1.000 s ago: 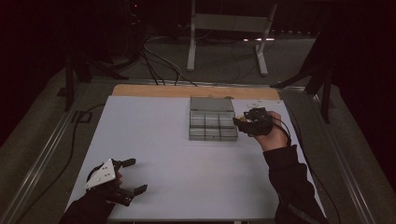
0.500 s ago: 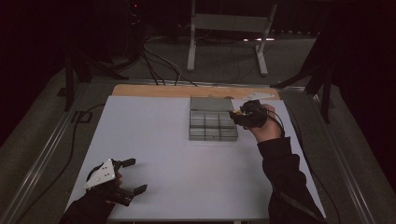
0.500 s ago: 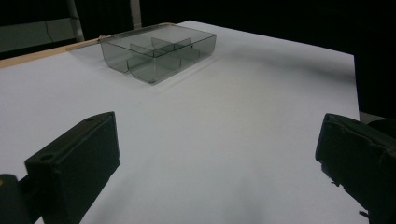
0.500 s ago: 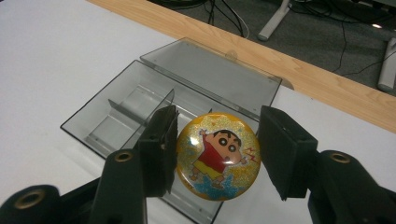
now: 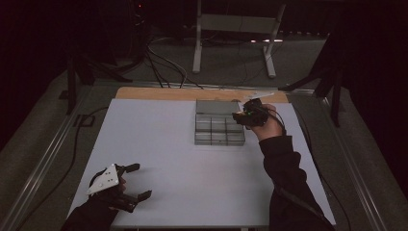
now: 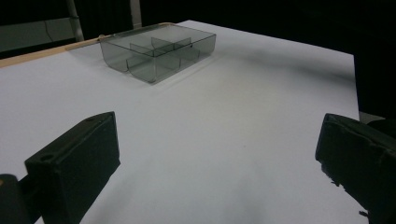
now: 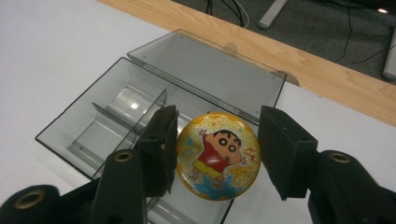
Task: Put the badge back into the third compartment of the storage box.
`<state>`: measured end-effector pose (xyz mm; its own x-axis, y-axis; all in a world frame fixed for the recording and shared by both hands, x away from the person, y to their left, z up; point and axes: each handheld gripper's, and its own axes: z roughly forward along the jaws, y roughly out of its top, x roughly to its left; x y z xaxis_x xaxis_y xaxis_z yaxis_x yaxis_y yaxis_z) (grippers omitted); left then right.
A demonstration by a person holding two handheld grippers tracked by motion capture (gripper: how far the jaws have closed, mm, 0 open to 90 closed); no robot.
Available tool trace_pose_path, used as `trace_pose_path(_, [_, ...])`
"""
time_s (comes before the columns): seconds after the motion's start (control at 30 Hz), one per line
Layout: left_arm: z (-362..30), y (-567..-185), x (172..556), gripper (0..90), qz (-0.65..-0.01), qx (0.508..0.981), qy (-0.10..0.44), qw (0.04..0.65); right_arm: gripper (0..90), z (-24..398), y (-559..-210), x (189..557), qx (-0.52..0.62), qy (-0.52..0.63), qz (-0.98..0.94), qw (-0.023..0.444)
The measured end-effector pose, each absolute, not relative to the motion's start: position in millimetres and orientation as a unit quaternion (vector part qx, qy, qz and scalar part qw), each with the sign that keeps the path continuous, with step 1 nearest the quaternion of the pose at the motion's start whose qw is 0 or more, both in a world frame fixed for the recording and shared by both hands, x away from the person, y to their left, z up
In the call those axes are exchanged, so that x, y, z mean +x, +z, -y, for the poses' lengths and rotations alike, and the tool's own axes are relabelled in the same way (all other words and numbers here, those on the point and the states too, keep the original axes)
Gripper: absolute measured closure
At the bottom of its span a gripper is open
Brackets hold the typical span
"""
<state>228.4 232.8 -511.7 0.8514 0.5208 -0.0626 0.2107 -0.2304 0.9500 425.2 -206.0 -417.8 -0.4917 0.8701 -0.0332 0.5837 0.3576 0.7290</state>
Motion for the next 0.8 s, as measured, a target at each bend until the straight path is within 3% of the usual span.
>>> trace_pose_path(0.8, [-233,-512,228,0.2,-0.237,0.772,0.134,0.574,47.7,198,-452,461,0.482,0.305,-0.799,0.189])
